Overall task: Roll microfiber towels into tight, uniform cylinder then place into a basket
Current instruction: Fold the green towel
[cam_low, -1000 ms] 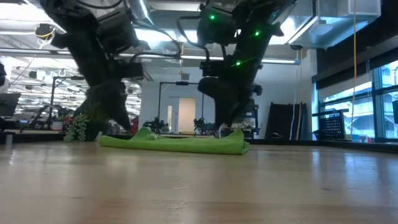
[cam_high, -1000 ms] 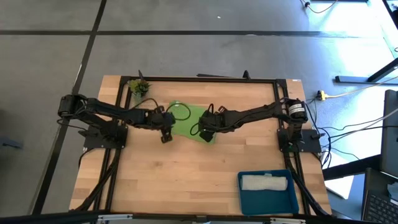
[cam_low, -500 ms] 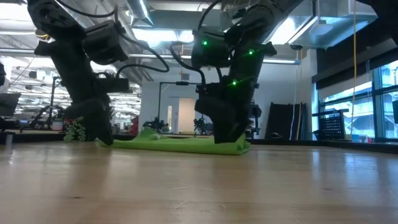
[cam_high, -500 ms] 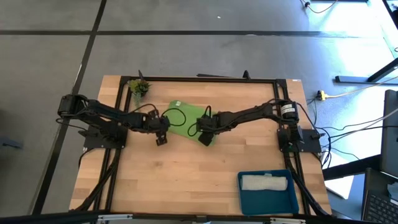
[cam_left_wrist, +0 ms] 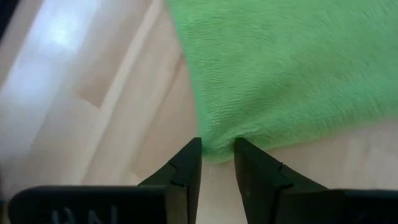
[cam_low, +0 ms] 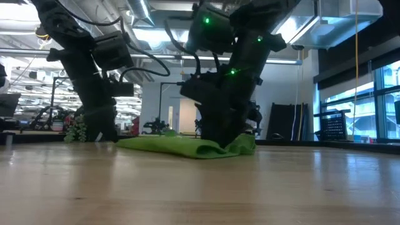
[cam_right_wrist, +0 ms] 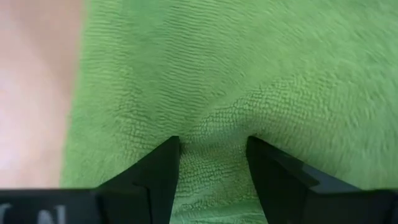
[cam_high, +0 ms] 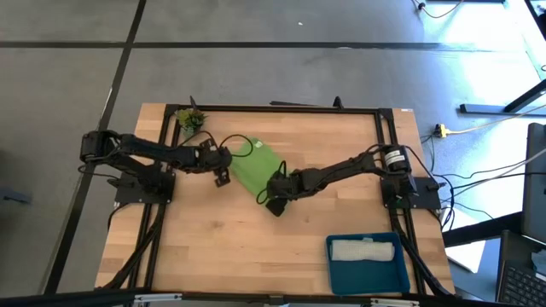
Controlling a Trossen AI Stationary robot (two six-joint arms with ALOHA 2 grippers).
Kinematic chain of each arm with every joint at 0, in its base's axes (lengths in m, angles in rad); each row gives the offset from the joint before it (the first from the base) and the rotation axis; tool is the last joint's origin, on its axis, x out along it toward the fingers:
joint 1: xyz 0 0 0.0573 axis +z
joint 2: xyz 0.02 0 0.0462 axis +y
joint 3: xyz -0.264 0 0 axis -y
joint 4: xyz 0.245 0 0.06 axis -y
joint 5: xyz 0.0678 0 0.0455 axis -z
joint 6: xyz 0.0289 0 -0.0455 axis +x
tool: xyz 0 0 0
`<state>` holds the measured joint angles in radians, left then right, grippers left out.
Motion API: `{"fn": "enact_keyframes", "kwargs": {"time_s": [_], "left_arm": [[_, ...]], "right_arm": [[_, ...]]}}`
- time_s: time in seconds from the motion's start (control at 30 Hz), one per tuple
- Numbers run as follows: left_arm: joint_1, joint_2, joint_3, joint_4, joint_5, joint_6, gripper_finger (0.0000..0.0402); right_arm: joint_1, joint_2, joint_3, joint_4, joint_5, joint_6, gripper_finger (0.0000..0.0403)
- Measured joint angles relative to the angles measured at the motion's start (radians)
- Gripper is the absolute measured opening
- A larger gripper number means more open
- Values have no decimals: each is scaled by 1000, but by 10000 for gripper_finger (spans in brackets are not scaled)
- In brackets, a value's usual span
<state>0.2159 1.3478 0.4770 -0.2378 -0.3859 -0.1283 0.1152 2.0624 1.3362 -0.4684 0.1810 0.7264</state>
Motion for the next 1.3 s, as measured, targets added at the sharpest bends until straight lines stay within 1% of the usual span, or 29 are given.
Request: {"fn": "enact_keyframes", "kwargs": {"time_s": [0.13, 0.3, 0.5, 0.63, 0.77, 0.83, 0.9, 1.07, 1.17, 1.23, 1.3], "left_arm": [[26, 0, 0, 52, 0, 58, 83], [36, 1, 32, 75, 0, 88, 83], [16, 1, 87, 71, 0, 116, 83], [-43, -4, 95, 63, 35, 115, 83], [-134, -4, 95, 21, 112, 92, 83], [-185, -4, 92, 19, 123, 56, 82], [-230, -4, 81, 22, 122, 22, 82], [-298, -1, 40, 24, 108, -69, 82], [-315, 0, 16, 22, 59, -95, 82], [-315, 0, 3, 23, 32, -115, 82], [-309, 0, -8, 23, 28, -126, 82]], "right_arm": [[32, 3, -2, 67, -18, 6, 190], [51, 4, -2, 132, -99, 26, 190], [56, 4, -3, 155, -99, 2, 190], [56, -20, -4, 156, -35, -24, 190], [66, -71, -4, 148, 35, -49, 190], [70, -92, -3, 143, 73, -75, 190], [73, -103, -2, 136, 113, -97, 191], [64, -96, -2, 109, 138, -130, 191], [58, -81, -2, 61, 183, -132, 191], [55, -80, -2, 16, 192, -124, 191], [51, -69, -1, -8, 193, -99, 191]]}}
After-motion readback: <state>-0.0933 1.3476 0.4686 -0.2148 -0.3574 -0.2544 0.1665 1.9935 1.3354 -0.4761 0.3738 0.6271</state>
